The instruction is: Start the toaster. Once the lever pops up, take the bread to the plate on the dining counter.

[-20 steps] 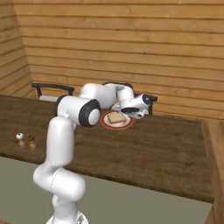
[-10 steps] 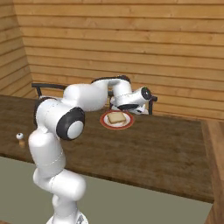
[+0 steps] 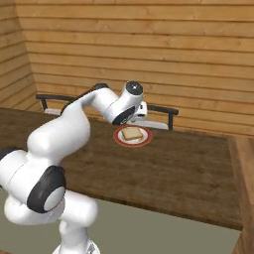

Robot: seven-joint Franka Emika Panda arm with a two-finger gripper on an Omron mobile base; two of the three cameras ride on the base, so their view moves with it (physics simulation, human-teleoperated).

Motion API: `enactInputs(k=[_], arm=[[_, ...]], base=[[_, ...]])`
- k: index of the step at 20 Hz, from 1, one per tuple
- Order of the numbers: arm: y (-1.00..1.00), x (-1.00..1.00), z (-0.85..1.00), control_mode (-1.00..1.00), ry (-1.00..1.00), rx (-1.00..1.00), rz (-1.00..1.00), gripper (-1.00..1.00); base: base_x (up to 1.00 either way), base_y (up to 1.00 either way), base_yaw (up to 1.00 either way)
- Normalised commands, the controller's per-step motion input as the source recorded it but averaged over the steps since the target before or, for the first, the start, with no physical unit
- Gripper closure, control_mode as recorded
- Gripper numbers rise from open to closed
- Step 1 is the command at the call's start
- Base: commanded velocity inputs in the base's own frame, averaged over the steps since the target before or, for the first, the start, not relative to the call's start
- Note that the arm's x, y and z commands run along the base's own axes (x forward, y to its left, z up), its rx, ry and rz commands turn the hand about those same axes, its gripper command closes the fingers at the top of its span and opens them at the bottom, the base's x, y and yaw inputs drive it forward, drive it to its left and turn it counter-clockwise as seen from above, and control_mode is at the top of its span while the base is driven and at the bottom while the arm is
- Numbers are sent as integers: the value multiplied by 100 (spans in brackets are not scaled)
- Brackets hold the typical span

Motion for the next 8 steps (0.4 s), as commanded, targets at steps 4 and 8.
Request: enactInputs(k=[4,8], arm=[[97,-100,4,-100,0,-48,12,-100],[91,-100,-2,-100,0,-40,12,-100]], base=[[0,0,0],[0,0,0]])
